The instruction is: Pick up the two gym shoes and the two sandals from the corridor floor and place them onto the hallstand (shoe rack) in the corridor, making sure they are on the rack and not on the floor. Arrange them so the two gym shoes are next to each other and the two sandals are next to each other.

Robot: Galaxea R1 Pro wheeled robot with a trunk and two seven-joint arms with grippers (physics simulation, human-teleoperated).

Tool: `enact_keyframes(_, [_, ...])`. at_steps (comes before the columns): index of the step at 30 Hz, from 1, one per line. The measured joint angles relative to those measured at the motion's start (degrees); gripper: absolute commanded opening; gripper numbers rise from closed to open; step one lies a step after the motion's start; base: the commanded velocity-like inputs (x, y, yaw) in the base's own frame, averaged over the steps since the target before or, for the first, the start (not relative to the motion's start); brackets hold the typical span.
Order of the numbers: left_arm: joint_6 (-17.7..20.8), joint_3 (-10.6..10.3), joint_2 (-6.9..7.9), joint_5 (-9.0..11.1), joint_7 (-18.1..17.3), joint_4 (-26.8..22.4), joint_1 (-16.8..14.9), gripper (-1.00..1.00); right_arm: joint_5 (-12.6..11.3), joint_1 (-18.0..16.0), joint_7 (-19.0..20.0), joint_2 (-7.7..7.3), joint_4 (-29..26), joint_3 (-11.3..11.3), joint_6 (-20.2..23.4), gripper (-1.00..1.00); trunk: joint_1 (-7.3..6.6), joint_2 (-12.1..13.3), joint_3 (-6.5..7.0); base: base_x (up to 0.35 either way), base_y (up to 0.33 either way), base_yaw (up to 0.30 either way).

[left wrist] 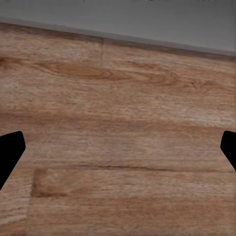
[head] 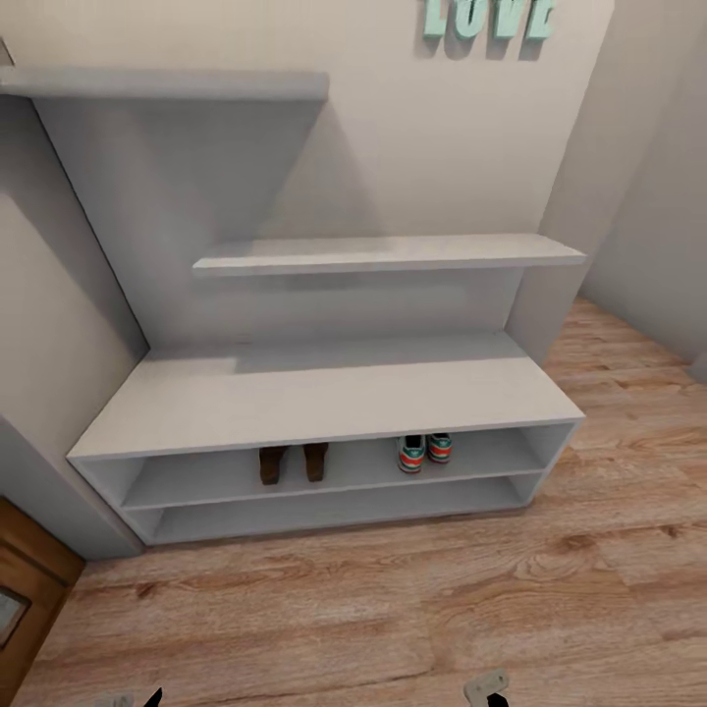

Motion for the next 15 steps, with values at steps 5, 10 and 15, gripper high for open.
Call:
enact_keyframes(5, [0.0, -0.2, -0.02, 0.0, 0.2, 0.0, 0.0, 1.0, 0.0, 0.0, 0.0, -0.07, 0.0, 0.0, 0.1, 1.0, -1.1, 2.0, 0.9, 0.0, 0.0, 0.0])
enact_keyframes(10, [0.0, -0.2, -0.02, 0.0, 0.2, 0.0, 0.0, 1.0, 0.0, 0.0, -0.1, -0.14, 0.0, 0.0, 0.1, 1.0, -2.2, 4.0, 1.8, 0.0, 0.0, 0.0])
enact_keyframes(15, [0.0, -0.2, -0.02, 0.0, 0.2, 0.0, 0.0, 1.0, 0.0, 0.0, -0.1, -0.16, 0.0, 0.0, 0.1, 1.0, -3.3, 6.0, 2.69, 0.0, 0.0, 0.0])
